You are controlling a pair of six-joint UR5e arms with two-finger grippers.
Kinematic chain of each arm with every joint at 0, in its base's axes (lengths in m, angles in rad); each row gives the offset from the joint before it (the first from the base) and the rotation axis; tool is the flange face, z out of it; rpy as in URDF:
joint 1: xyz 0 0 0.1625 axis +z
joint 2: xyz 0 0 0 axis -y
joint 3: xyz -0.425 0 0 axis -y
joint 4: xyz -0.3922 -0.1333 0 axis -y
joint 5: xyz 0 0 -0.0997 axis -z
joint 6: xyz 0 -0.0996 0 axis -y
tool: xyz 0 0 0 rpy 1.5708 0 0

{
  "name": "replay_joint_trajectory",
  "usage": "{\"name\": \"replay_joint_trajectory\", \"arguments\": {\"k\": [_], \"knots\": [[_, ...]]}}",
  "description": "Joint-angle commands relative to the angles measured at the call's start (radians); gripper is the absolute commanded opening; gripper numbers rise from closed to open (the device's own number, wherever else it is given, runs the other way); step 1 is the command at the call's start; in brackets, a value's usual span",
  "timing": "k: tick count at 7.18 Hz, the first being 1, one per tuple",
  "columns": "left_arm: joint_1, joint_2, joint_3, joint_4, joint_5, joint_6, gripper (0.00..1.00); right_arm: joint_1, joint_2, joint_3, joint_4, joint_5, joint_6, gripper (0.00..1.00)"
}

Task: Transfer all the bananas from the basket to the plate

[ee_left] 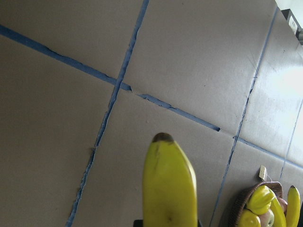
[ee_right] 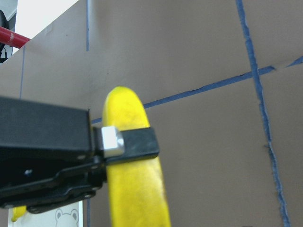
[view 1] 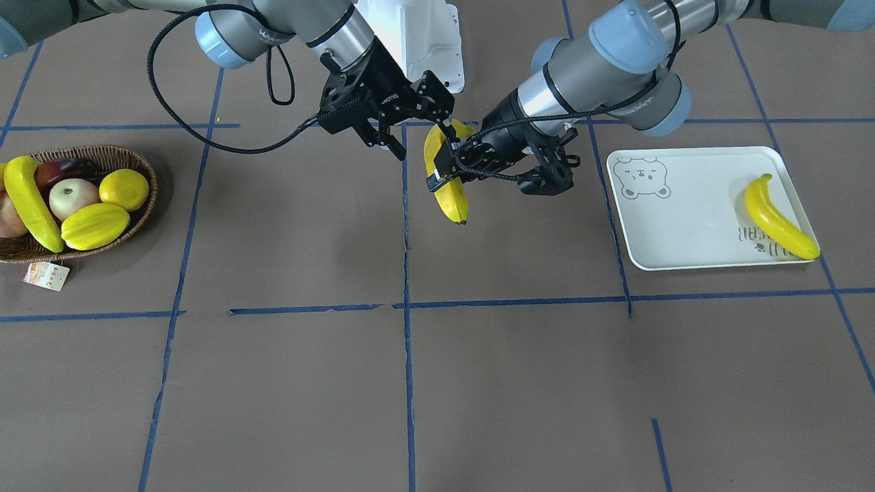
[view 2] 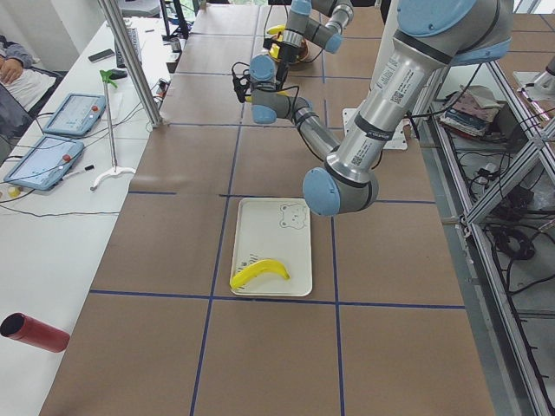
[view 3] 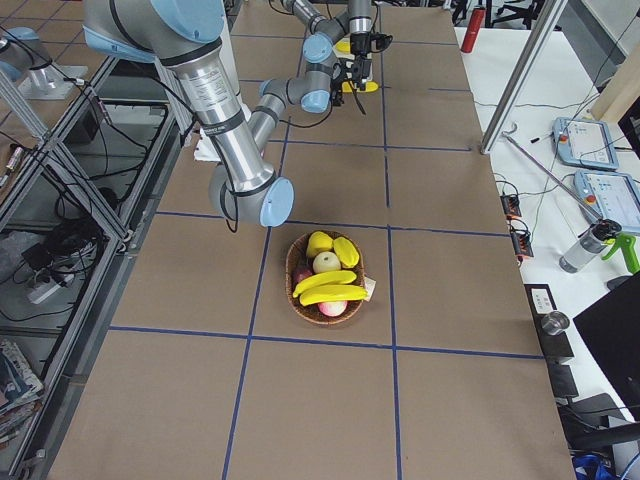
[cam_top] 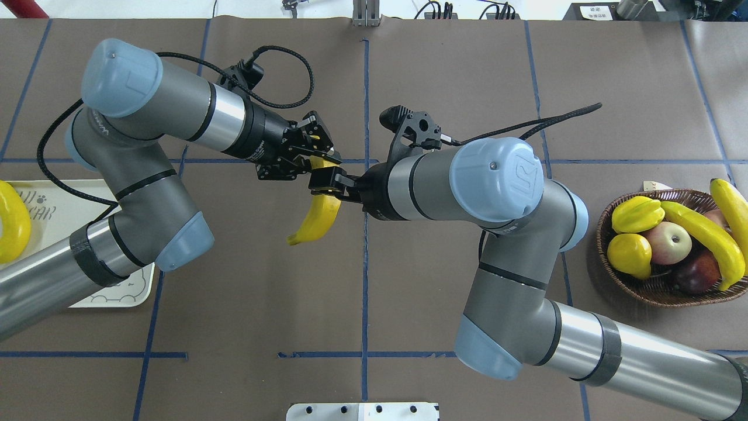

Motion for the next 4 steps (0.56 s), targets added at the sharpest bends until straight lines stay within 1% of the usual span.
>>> {"name": "replay_joint_trajectory", "arguments": {"k": [1,2,3,4], "knots": [[-0.053,0.07,-0.005,0.013,0.006,-0.01,0.0,0.093,-0.004,0.023,-0.112,0.137,-0.002,1.0],[-0.099,0.118,-0.003,0.016,0.006,-0.01,0.0,0.119,-0.009,0.075,-0.207,0.164,-0.011,1.0],[-0.161,0.164,-0.006,0.06,0.004,-0.005,0.0,0.127,-0.007,0.106,-0.305,0.167,-0.021,1.0],[-0.218,0.21,-0.014,0.129,0.006,0.006,0.0,0.144,-0.01,0.111,-0.387,0.169,-0.068,1.0]]}}
